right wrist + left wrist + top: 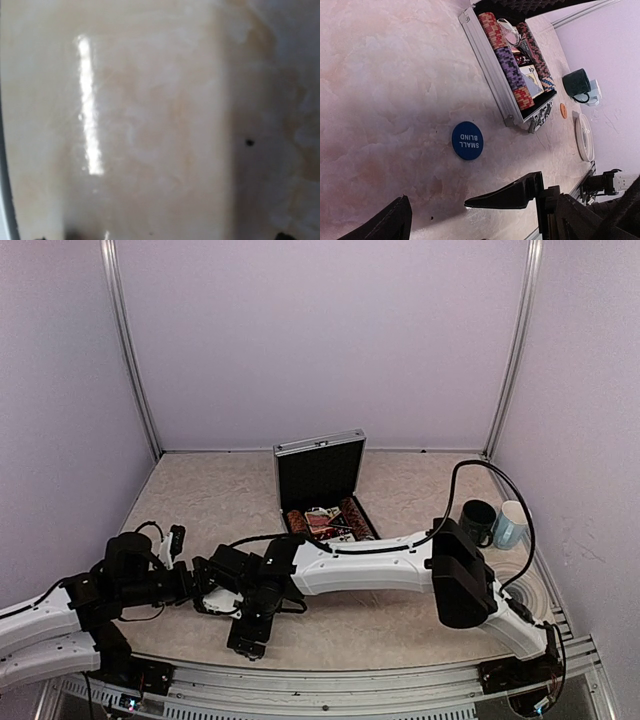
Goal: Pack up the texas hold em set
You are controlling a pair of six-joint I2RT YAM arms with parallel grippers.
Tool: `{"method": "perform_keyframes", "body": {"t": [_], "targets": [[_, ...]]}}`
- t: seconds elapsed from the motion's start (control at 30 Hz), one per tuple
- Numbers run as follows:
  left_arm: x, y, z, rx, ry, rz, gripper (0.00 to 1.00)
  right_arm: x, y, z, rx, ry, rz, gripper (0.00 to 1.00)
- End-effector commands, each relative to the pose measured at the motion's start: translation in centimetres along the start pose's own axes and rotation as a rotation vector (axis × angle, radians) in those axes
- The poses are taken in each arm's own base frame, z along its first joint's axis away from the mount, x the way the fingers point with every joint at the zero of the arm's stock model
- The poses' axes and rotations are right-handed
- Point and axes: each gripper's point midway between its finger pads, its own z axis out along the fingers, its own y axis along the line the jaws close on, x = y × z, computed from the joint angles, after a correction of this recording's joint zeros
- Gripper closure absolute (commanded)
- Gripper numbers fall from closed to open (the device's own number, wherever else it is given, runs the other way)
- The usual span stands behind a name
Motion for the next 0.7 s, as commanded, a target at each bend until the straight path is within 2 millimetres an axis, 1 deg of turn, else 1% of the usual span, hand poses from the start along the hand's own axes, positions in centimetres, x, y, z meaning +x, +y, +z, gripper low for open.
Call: {"method": "perform_keyframes", "body": {"t": [0.0,0.1,0.17,0.4,0.5,0.67], "targets": [[-2.6,0.5,-0.6,-0.022,-0.138,-0.071,0.01,3.6,6.3,2.2,-0.115,0.136,-0.16,0.01],[-2.7,0.4,-0.9,-0.018,-0.147,-0.072,0.01,4.9,6.3,2.7,-0.112,0.174,-0.148,0.01],[-2.8,0.4,-0.9,-0.017,-0.149,-0.073,0.01,5.4,6.7,2.7,-0.129,0.189,-0.146,0.01],[-2.9,0.1,-0.9,-0.001,-0.15,-0.08,0.01,6.5,8.9,2.4,-0.195,0.225,-0.174,0.02],[-2.9,0.0,-1.0,0.003,-0.149,-0.083,0.01,7.2,9.3,2.3,-0.203,0.249,-0.173,0.05],[-2.9,-0.1,-1.1,0.006,-0.149,-0.087,0.01,9.2,9.7,2.1,-0.212,0.326,-0.18,0.09]]}}
